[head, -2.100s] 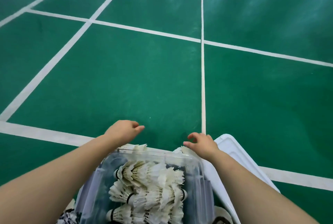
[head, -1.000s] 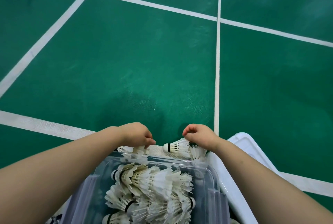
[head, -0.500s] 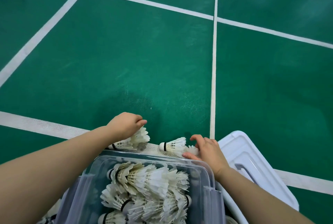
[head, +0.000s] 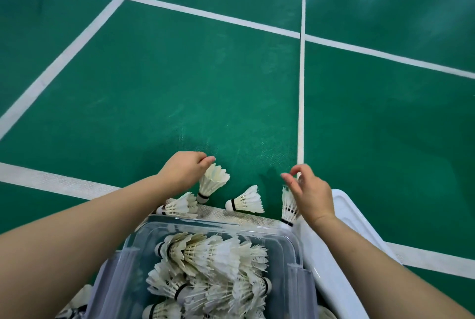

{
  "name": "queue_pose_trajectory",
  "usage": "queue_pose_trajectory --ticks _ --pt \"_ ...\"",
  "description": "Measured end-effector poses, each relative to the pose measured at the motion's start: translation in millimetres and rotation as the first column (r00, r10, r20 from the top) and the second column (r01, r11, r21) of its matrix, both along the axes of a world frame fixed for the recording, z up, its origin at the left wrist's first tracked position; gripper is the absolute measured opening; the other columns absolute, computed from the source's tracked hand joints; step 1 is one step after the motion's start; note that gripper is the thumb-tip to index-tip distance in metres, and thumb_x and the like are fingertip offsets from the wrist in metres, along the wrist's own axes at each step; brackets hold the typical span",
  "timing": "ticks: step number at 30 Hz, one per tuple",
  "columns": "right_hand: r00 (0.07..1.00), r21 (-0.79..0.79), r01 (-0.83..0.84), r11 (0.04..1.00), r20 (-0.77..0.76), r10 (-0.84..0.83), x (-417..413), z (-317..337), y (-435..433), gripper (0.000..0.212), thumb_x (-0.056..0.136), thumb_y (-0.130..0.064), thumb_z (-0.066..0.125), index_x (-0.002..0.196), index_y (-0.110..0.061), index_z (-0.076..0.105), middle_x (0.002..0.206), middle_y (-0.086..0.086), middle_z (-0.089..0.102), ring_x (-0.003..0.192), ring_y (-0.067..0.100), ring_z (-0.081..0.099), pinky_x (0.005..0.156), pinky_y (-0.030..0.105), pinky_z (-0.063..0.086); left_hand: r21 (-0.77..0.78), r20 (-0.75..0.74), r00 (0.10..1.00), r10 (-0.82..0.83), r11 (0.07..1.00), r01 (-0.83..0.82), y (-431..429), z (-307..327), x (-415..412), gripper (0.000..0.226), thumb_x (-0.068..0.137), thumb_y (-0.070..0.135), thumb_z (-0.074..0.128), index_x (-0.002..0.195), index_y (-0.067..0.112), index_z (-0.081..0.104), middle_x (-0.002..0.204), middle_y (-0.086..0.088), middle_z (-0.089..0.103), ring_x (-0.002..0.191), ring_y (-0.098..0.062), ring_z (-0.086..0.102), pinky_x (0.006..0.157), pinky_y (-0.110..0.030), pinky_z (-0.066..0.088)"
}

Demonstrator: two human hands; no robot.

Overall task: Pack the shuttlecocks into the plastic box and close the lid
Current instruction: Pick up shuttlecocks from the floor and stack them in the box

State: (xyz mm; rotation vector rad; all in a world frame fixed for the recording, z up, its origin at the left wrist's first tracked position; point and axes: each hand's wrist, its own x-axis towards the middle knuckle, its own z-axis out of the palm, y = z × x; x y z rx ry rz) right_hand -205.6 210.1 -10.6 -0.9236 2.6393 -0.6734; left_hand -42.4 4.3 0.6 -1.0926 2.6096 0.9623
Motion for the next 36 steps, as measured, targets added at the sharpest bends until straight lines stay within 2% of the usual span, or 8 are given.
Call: queue_pose_trajectory --ticks 7,12,16,21,24,29,32,36 --pt "0.963 -0.373 0.270 0.888 0.081 -0.259 18.6 78.2 -26.0 0.025 0.091 -0.035 0.056 0.095 -0.011 0.060 0.055 -0.009 0.044 0.065 0.023 0.049 0.059 0.028 0.026 -0.010 -0.142 0.989 -0.042 0.999 0.041 29.6 60.1 4.7 0.047 0.098 0.041 0.035 0.071 0.007 0.052 0.067 -0.006 0.054 0.066 -0.022 0.048 0.060 -0.031 0.033" --pt "0.958 -0.521 0.281 0.806 0.106 -0.266 63.1 129.9 -38.7 0.021 0.091 -0.037 0.055 0.090 -0.016 0.057 0.053 -0.007 0.041 0.054 0.013 0.043 0.055 0.028 0.021 -0.186 0.000 0.954 -0.299 0.937 0.294 65.5 108.9 22.5 0.052 0.089 0.060 0.040 0.072 0.012 0.050 0.063 -0.003 0.051 0.066 -0.024 0.048 0.056 -0.032 0.030" --pt "0.962 -0.532 0.260 0.806 0.069 -0.264 101.6 155.3 -32.5 0.022 0.092 -0.038 0.052 0.091 -0.016 0.057 0.052 -0.007 0.039 0.051 0.007 0.039 0.056 0.030 0.022 -0.234 0.005 0.935 -0.354 0.909 0.346 88.7 140.9 45.4 0.060 0.078 0.072 0.046 0.070 0.012 0.048 0.065 -0.003 0.051 0.065 -0.024 0.047 0.058 -0.033 0.032" --pt "0.958 -0.575 0.279 0.769 0.113 -0.264 141.2 171.2 -19.4 0.021 0.091 -0.037 0.055 0.089 -0.016 0.058 0.052 -0.007 0.039 0.051 0.010 0.039 0.056 0.030 0.030 -0.347 0.043 0.930 -0.366 0.867 0.357 110.8 165.2 74.5 0.048 0.084 0.062 0.047 0.066 0.018 0.042 0.072 -0.004 0.057 0.072 -0.027 0.052 0.063 -0.033 0.036" --pt "0.962 -0.543 0.267 0.796 0.197 -0.188 158.6 171.3 -7.7 0.018 0.089 -0.035 0.058 0.091 -0.018 0.058 0.055 -0.007 0.042 0.053 0.007 0.042 0.053 0.030 0.032 -0.383 0.083 0.930 -0.359 0.850 0.362 115.8 168.0 93.1 0.042 0.087 0.056 0.048 0.075 0.016 0.045 0.085 -0.009 0.065 0.085 -0.028 0.060 0.065 -0.032 0.037" --pt "0.937 -0.423 0.194 0.885 0.347 -0.039 174.2 167.8 11.0 0.008 0.089 -0.028 0.059 0.095 -0.024 0.056 0.066 -0.005 0.051 0.060 0.013 0.049 0.056 0.024 0.038 -0.388 0.134 0.929 -0.344 0.845 0.369 117.2 159.1 122.2 0.041 0.086 0.055 0.049 0.085 0.015 0.056 0.085 -0.008 0.065 0.082 -0.027 0.060 0.065 -0.031 0.038" --pt "0.924 -0.445 0.281 0.850 0.364 -0.115 172.3 165.7 19.6 0.009 0.089 -0.022 0.057 0.098 -0.022 0.057 0.064 -0.006 0.050 0.063 0.017 0.050 0.056 0.027 0.038 -0.397 0.158 0.940 -0.303 0.852 0.342 115.8 149.8 137.4 0.042 0.087 0.057 0.046 0.079 0.016 0.050 0.075 -0.003 0.055 0.071 -0.023 0.051 0.063 -0.031 0.039" --pt "0.928 -0.351 0.364 0.863 0.214 -0.305 162.5 158.4 36.3 0.022 0.091 -0.019 0.047 0.112 -0.019 0.053 0.073 -0.001 0.055 0.074 0.024 0.052 0.059 0.030 0.034 -0.365 0.110 0.974 -0.198 0.904 0.225 105.9 147.4 146.5 0.044 0.088 0.058 0.046 0.075 0.015 0.047 0.069 0.001 0.052 0.070 -0.021 0.051 0.062 -0.030 0.042"
